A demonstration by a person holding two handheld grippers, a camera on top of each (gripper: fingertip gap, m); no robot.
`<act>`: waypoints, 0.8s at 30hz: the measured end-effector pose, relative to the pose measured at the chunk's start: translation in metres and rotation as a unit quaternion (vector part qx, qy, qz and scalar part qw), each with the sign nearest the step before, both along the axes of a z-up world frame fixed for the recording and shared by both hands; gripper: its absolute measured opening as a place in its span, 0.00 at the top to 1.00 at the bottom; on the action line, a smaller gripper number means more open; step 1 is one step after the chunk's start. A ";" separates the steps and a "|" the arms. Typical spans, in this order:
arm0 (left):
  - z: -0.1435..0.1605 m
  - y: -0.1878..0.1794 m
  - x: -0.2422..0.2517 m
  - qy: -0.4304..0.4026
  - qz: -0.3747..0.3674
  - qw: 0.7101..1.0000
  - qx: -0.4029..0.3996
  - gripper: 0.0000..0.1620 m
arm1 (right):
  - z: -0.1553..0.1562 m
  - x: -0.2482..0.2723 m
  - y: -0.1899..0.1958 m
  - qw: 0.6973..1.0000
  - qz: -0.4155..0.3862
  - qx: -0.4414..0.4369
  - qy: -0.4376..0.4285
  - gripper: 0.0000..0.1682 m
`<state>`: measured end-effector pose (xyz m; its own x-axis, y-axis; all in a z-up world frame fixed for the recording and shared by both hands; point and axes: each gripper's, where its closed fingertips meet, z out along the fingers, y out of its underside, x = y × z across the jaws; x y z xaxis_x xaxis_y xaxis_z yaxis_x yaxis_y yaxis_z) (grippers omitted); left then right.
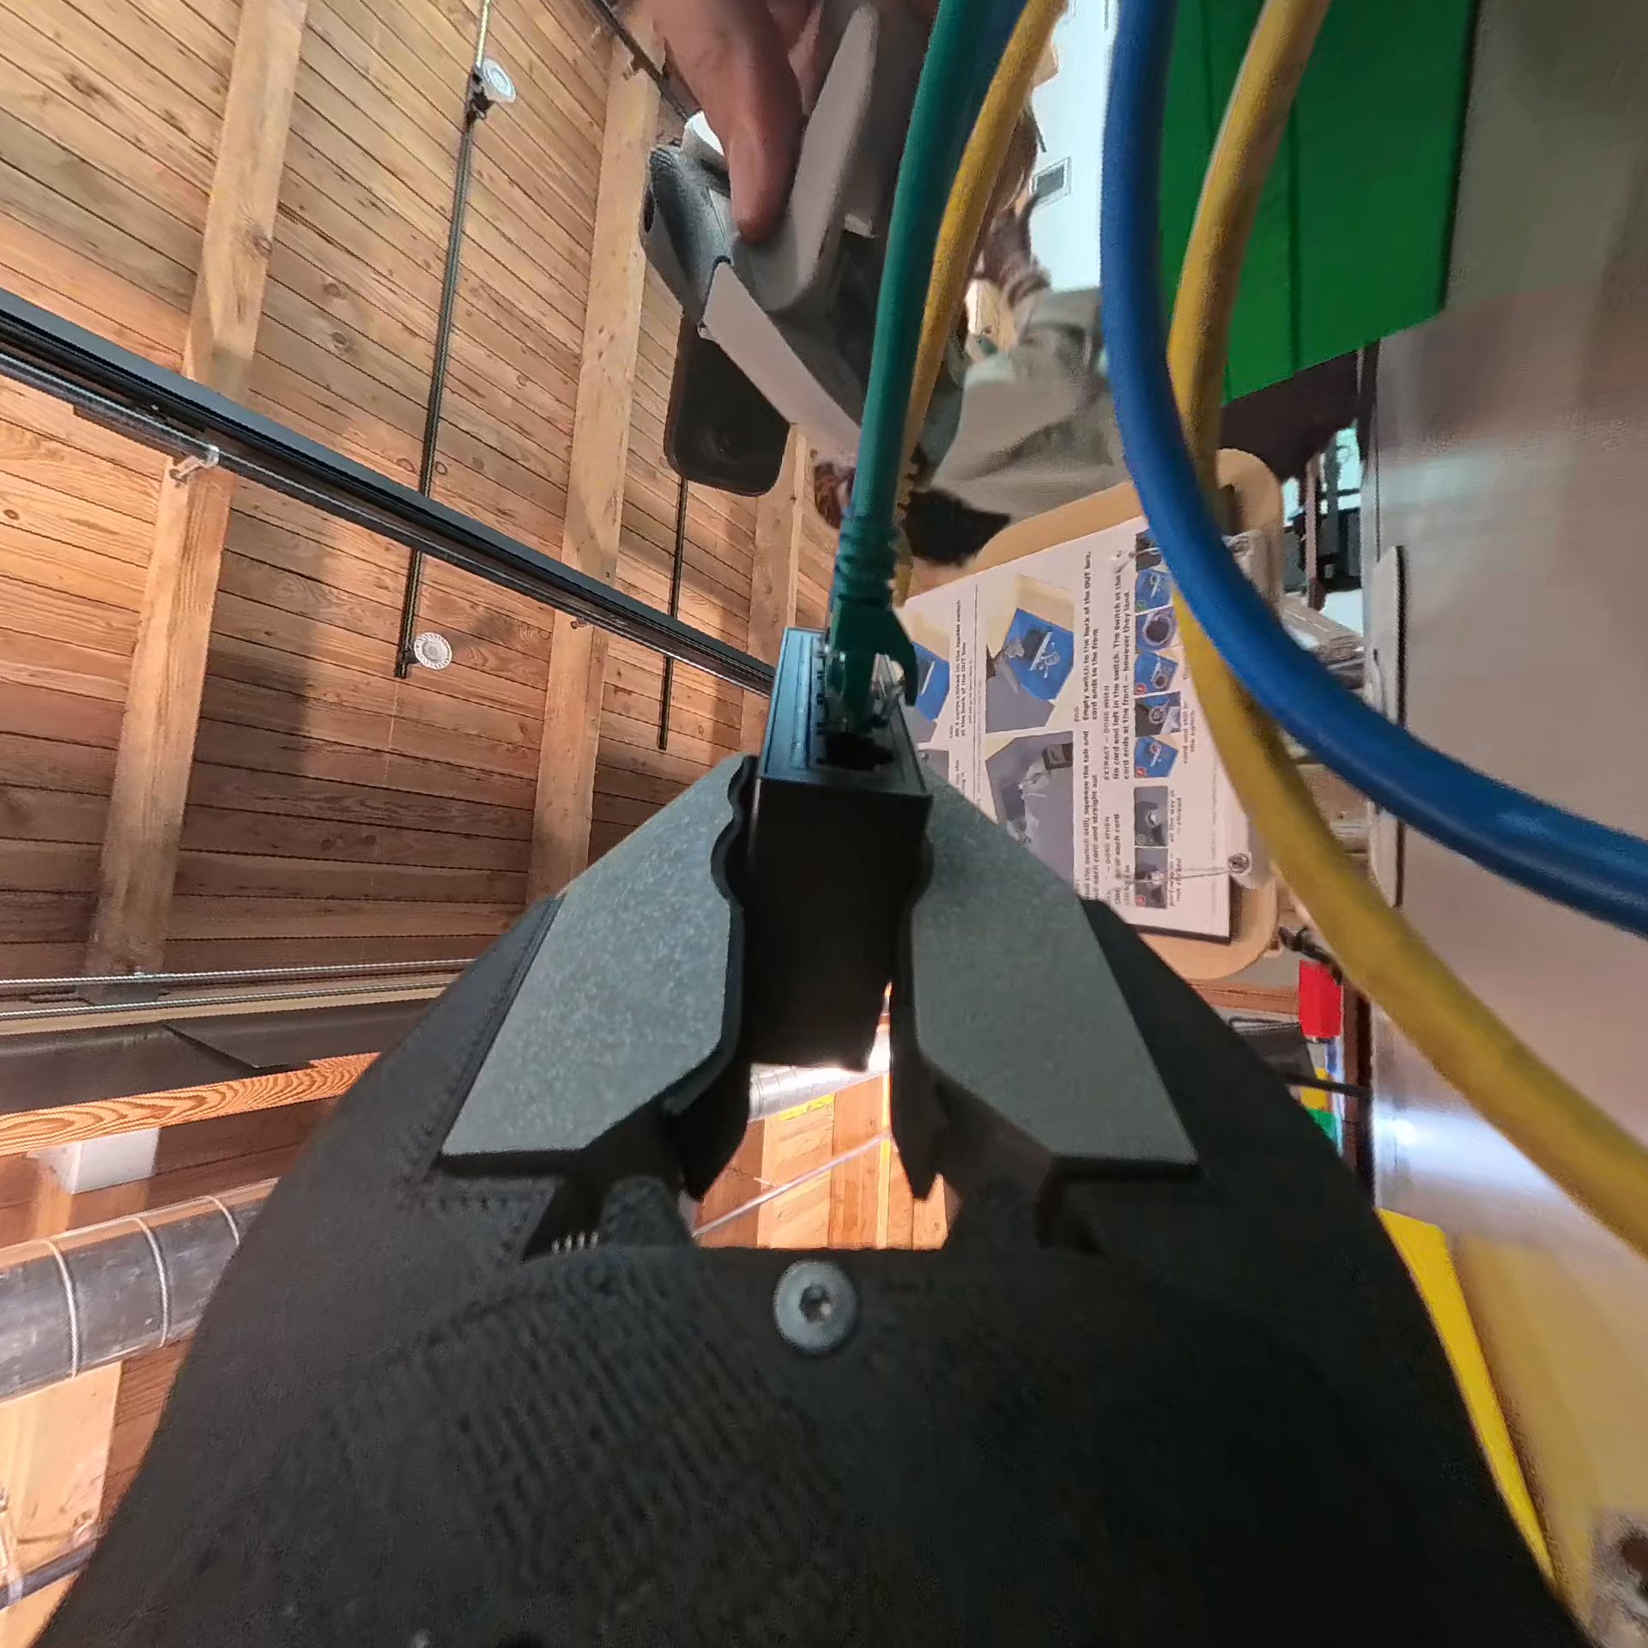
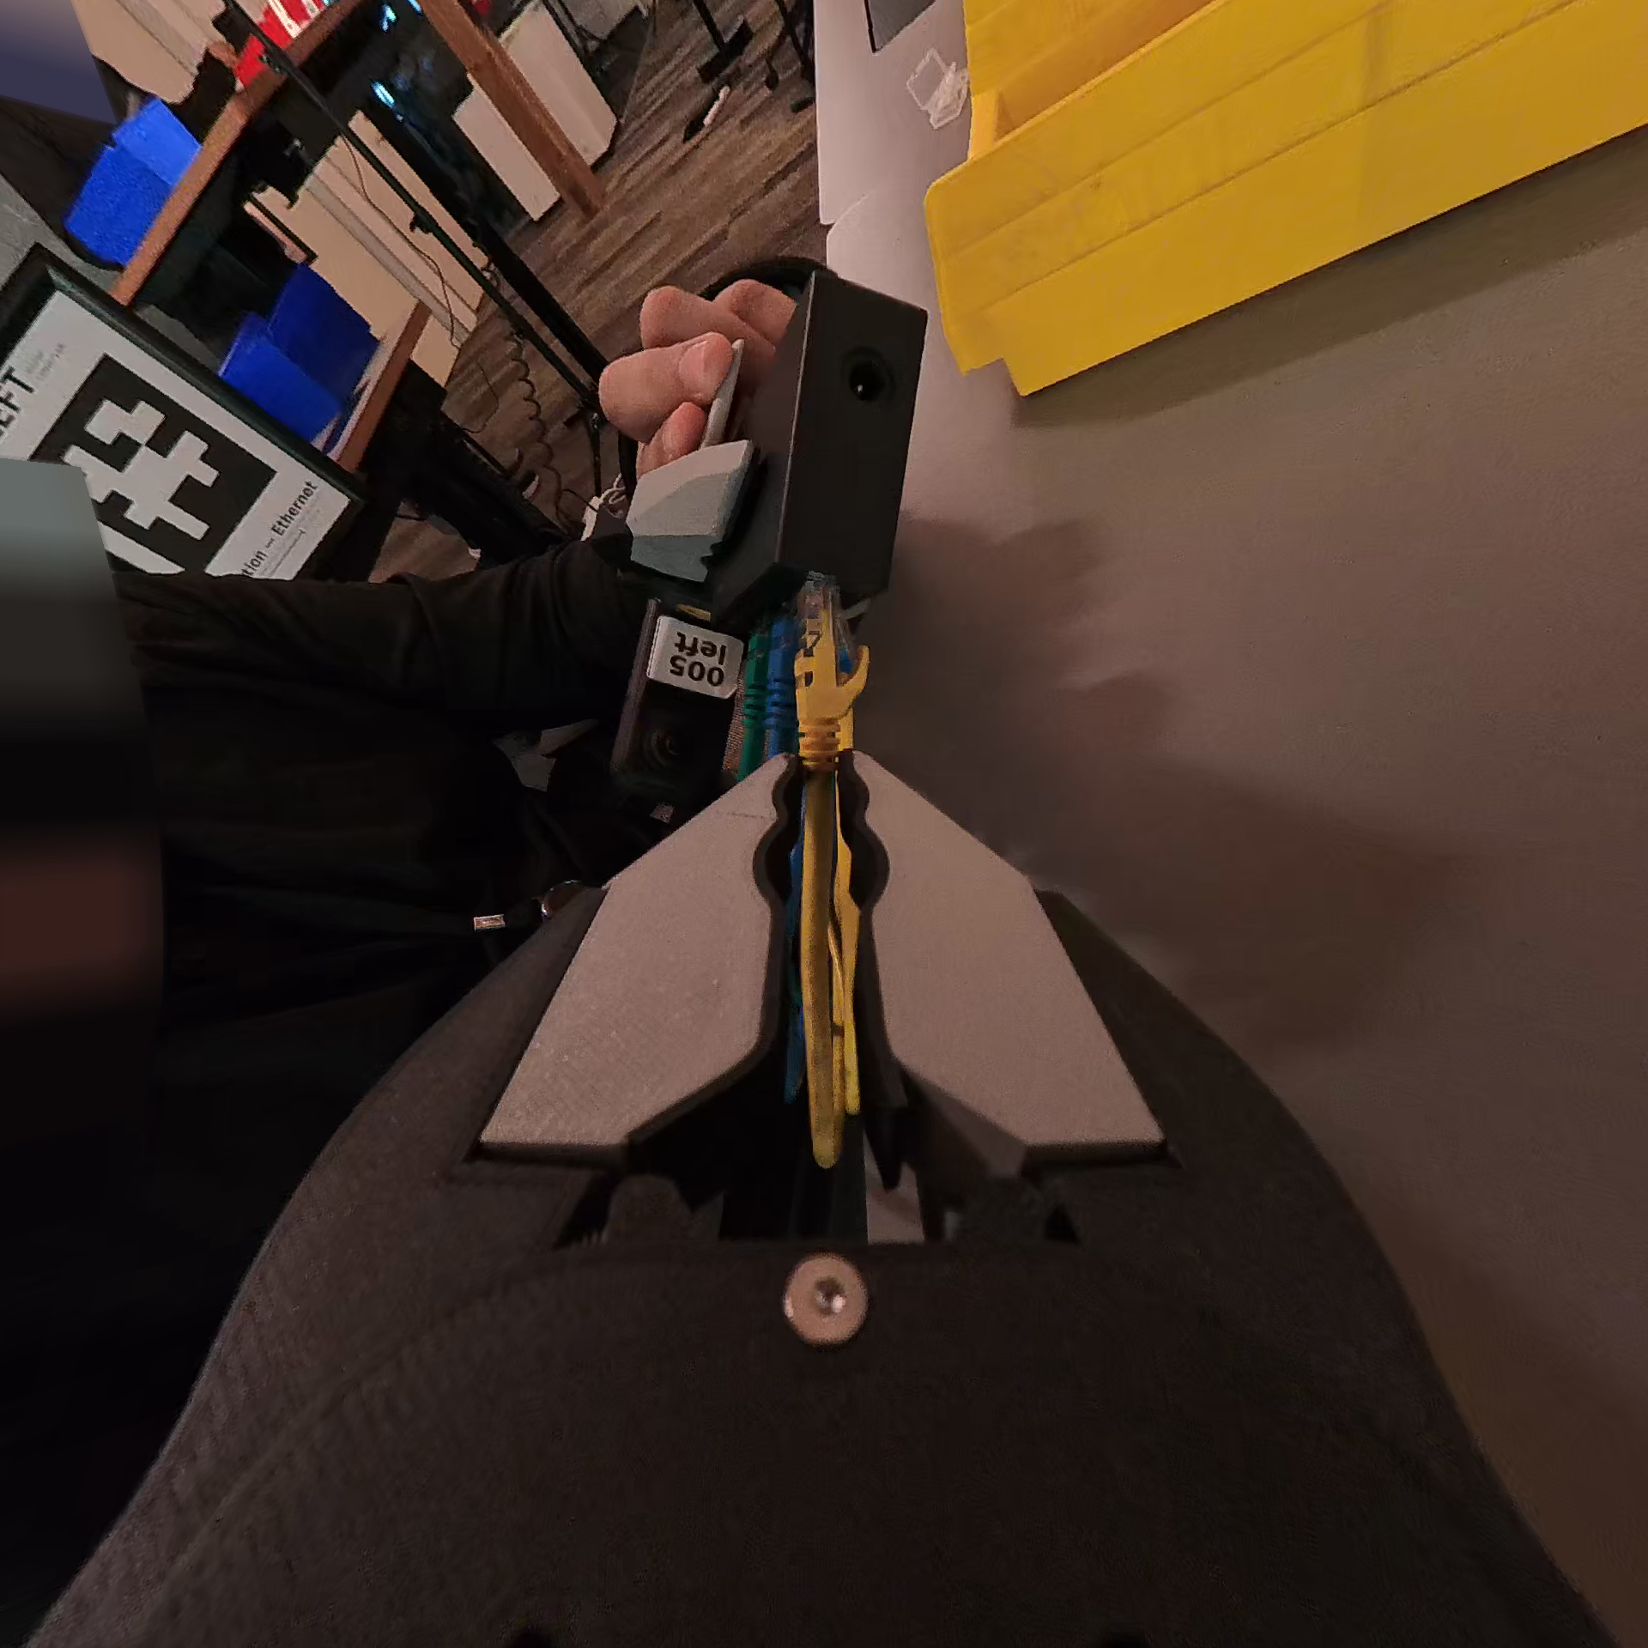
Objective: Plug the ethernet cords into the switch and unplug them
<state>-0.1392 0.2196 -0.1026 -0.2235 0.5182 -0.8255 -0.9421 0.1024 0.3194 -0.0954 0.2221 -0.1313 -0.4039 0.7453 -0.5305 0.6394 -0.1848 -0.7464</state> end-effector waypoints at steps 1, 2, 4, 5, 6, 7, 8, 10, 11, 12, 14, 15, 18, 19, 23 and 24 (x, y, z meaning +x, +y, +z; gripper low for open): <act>0.000 0.000 0.000 -0.001 0.002 1.000 0.001 0.83 | 0.001 0.000 -0.001 1.000 0.001 -0.004 0.002 0.98; 0.001 -0.001 0.000 -0.001 0.002 1.000 0.003 0.83 | 0.002 0.000 -0.002 1.000 0.005 -0.010 0.003 0.98; 0.003 -0.001 0.000 0.000 0.002 1.000 0.002 0.83 | 0.003 0.000 -0.001 1.000 0.006 -0.021 0.007 0.98; 0.003 -0.001 -0.001 0.000 0.003 1.000 0.000 0.83 | 0.004 -0.001 0.001 1.000 0.002 -0.027 0.009 0.98; 0.002 0.000 -0.002 -0.001 0.003 1.000 -0.002 0.83 | 0.005 -0.001 0.003 0.999 0.000 -0.033 0.011 0.98; 0.002 0.000 -0.002 -0.005 0.000 1.000 -0.003 0.83 | 0.005 -0.001 0.003 0.999 0.001 -0.039 0.012 0.98; 0.002 0.000 -0.002 -0.009 -0.002 1.000 -0.005 0.83 | 0.004 -0.001 0.002 0.999 0.005 -0.041 0.011 0.98; 0.001 0.001 -0.002 -0.015 -0.003 1.000 -0.004 0.83 | 0.001 -0.002 0.001 0.999 0.006 -0.037 0.005 0.98; 0.001 0.001 -0.003 -0.022 -0.003 1.000 -0.005 0.83 | 0.001 -0.003 0.000 0.999 0.005 -0.038 0.005 0.98; 0.001 0.002 -0.004 -0.027 -0.004 1.000 -0.005 0.83 | 0.001 -0.003 0.000 0.999 0.006 -0.040 0.005 0.98; 0.001 0.002 -0.004 -0.027 -0.004 1.000 -0.003 0.83 | 0.001 -0.003 0.000 0.999 0.007 -0.043 0.005 0.98; 0.000 0.003 -0.005 -0.028 -0.004 1.000 -0.004 0.83 | 0.001 -0.003 0.000 0.999 0.008 -0.045 0.005 0.98; 0.000 0.004 -0.005 -0.029 -0.001 1.000 -0.002 0.83 | 0.000 -0.004 0.001 0.999 0.005 -0.050 0.004 0.98; 0.000 0.004 -0.005 -0.029 -0.001 1.000 -0.003 0.83 | -0.001 -0.004 0.002 0.999 0.005 -0.052 0.003 0.98; -0.001 0.003 -0.005 -0.030 -0.002 1.000 -0.002 0.83 | -0.002 -0.004 0.000 0.998 0.010 -0.056 0.000 0.98; -0.001 0.003 -0.004 -0.029 -0.002 1.000 -0.001 0.83 | -0.002 -0.004 -0.001 0.998 0.011 -0.056 0.000 0.98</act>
